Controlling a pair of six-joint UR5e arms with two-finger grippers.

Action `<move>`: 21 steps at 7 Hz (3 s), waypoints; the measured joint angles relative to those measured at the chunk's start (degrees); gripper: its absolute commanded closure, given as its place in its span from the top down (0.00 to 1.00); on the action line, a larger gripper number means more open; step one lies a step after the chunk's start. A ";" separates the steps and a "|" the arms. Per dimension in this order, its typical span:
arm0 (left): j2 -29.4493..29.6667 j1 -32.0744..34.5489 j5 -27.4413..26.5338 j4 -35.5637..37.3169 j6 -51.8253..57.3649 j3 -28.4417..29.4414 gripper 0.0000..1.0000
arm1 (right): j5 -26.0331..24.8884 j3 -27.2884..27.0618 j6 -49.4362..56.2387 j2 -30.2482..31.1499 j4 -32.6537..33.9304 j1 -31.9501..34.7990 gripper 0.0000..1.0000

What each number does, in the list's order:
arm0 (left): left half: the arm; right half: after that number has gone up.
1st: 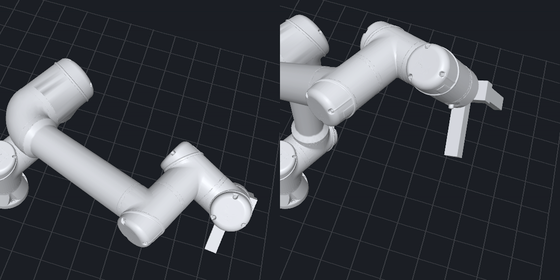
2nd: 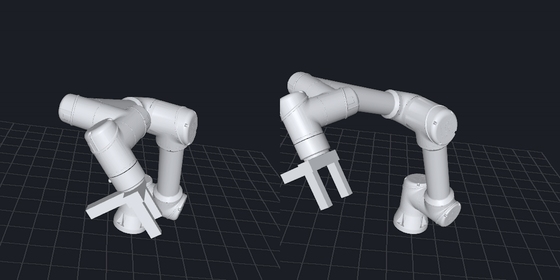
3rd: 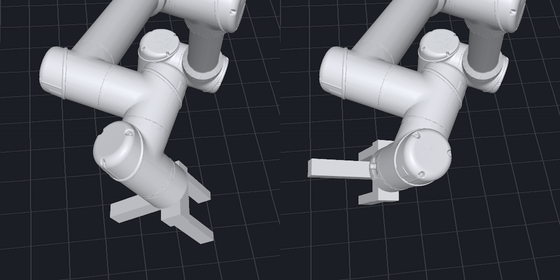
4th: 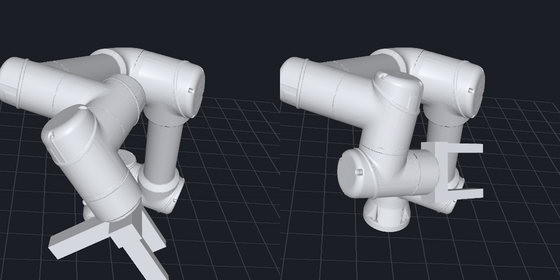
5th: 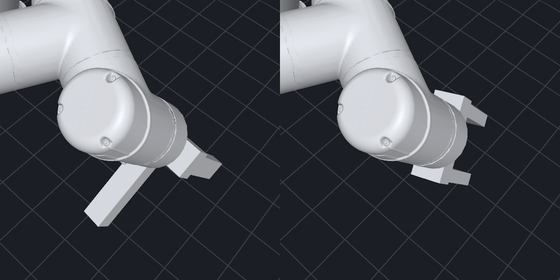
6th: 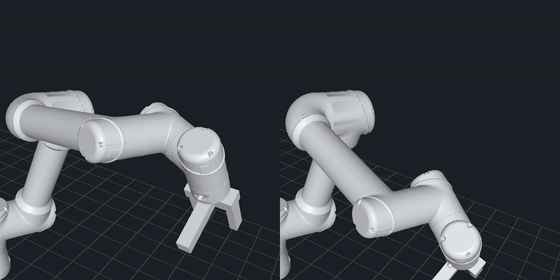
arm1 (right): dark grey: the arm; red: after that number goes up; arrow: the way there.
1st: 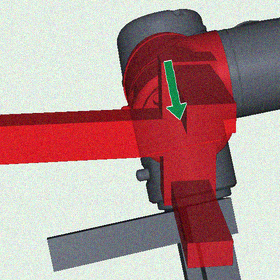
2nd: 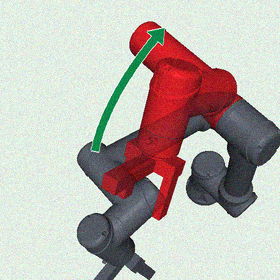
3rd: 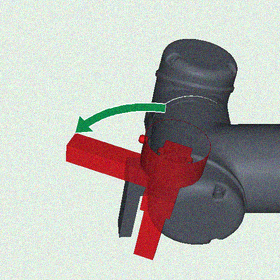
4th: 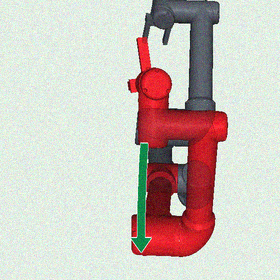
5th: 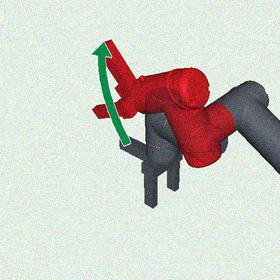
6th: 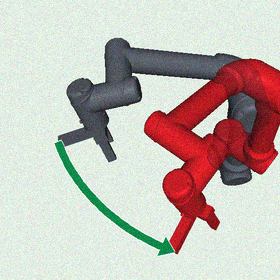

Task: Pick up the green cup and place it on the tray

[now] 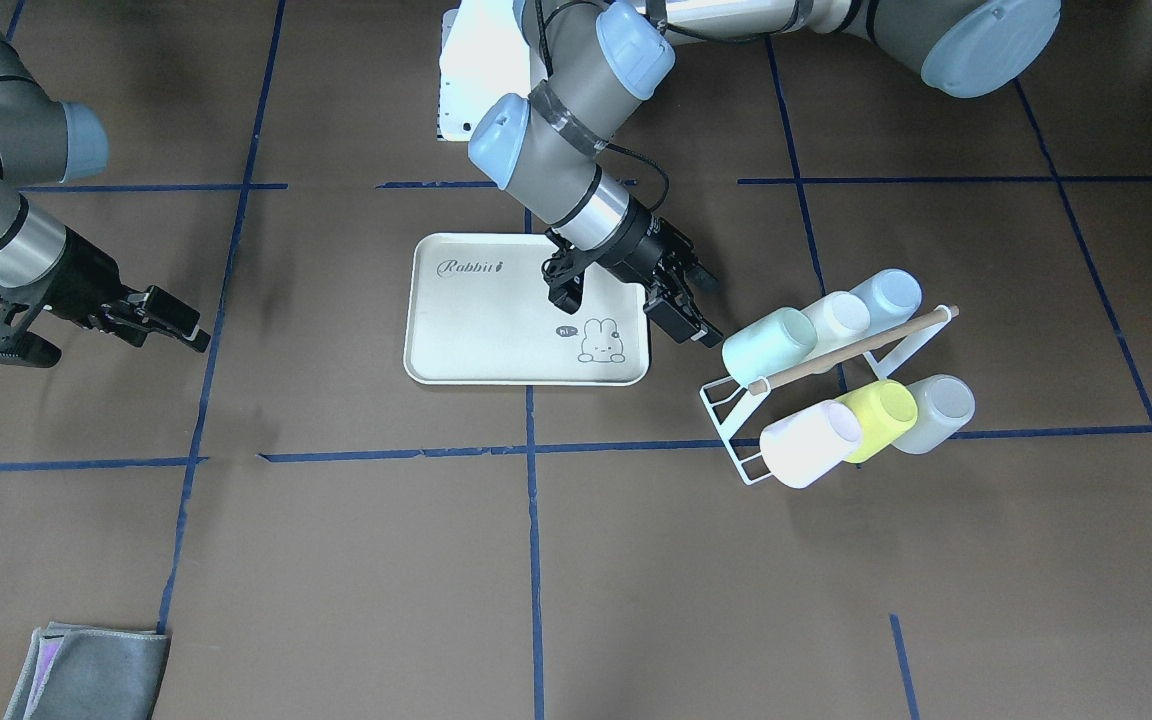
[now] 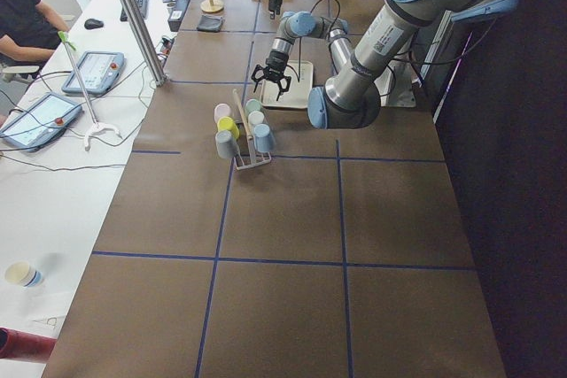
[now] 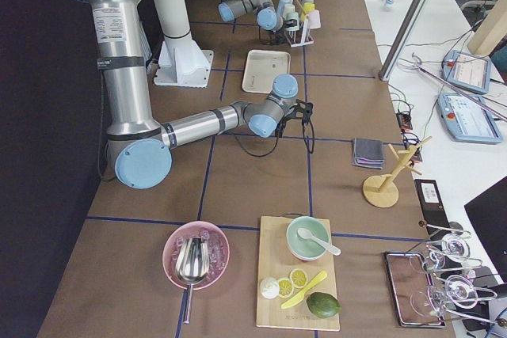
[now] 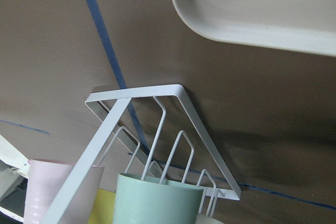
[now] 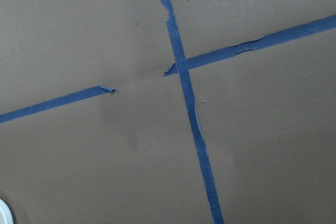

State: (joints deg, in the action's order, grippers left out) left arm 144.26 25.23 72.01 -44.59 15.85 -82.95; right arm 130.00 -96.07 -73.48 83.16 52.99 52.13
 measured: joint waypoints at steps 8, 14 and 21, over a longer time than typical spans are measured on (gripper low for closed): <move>3.74 1.15 -1.98 0.01 -4.73 9.95 1.00 | 0.20 0.27 0.00 -0.01 0.01 -0.10 1.00; 2.59 2.25 -3.62 -0.47 -4.69 10.51 1.00 | 0.34 0.38 -0.02 -0.04 0.01 -0.10 1.00; 1.67 3.03 -3.75 -0.45 -4.40 12.14 1.00 | 0.35 0.75 0.00 -0.01 0.01 -0.10 1.00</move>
State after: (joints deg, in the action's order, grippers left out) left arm 145.94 28.26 68.25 -45.04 11.45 -70.81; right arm 130.34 -95.32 -73.48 83.14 53.00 52.03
